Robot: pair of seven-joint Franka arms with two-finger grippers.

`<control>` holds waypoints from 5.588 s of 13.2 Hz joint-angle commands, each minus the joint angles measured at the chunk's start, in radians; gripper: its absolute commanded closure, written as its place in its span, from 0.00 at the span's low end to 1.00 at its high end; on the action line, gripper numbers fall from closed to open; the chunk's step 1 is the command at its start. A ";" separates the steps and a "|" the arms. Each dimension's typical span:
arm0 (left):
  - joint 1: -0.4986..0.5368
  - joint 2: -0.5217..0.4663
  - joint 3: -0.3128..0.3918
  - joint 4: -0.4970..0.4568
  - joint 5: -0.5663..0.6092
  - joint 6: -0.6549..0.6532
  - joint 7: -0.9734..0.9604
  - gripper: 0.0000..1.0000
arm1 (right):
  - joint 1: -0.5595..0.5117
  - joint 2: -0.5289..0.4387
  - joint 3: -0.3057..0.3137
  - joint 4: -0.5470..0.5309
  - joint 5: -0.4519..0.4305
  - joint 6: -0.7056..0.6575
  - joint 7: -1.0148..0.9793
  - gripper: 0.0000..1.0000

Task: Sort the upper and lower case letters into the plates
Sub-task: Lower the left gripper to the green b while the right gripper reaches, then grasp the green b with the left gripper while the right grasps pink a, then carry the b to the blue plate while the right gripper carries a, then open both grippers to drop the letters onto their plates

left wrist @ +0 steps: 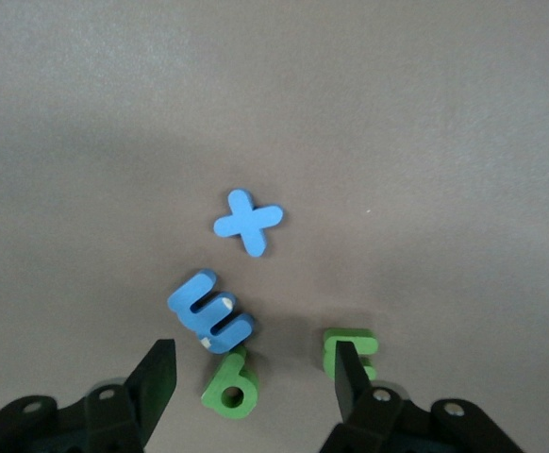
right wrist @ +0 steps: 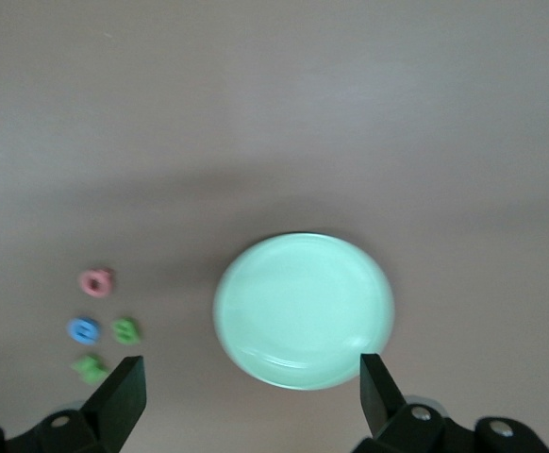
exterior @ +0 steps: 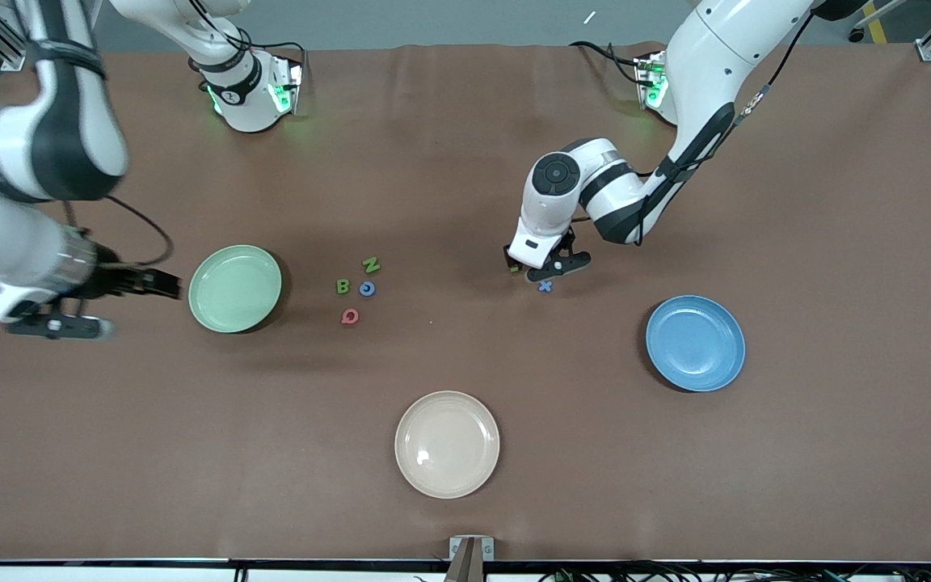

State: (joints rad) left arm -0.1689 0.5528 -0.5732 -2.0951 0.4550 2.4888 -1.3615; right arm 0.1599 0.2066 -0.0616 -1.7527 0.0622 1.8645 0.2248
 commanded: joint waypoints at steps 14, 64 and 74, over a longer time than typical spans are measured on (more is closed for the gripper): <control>-0.015 0.004 -0.010 -0.033 0.033 0.005 -0.041 0.50 | 0.375 0.281 -0.006 -0.308 0.024 0.687 0.673 0.03; 0.595 0.191 -0.090 0.420 0.220 -0.409 0.976 0.85 | 0.023 -0.043 -0.012 -0.709 0.059 0.633 -0.015 0.99; 0.604 0.211 -0.066 0.377 0.241 -0.404 0.986 0.84 | -0.040 0.033 -0.010 -0.703 0.059 0.704 -0.091 0.00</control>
State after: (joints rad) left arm 0.4367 0.7588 -0.6430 -1.7140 0.6776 2.0806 -0.3892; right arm 0.1347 0.2565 -0.0876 -2.4470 0.1162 2.5726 0.1464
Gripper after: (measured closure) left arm 0.714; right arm 0.396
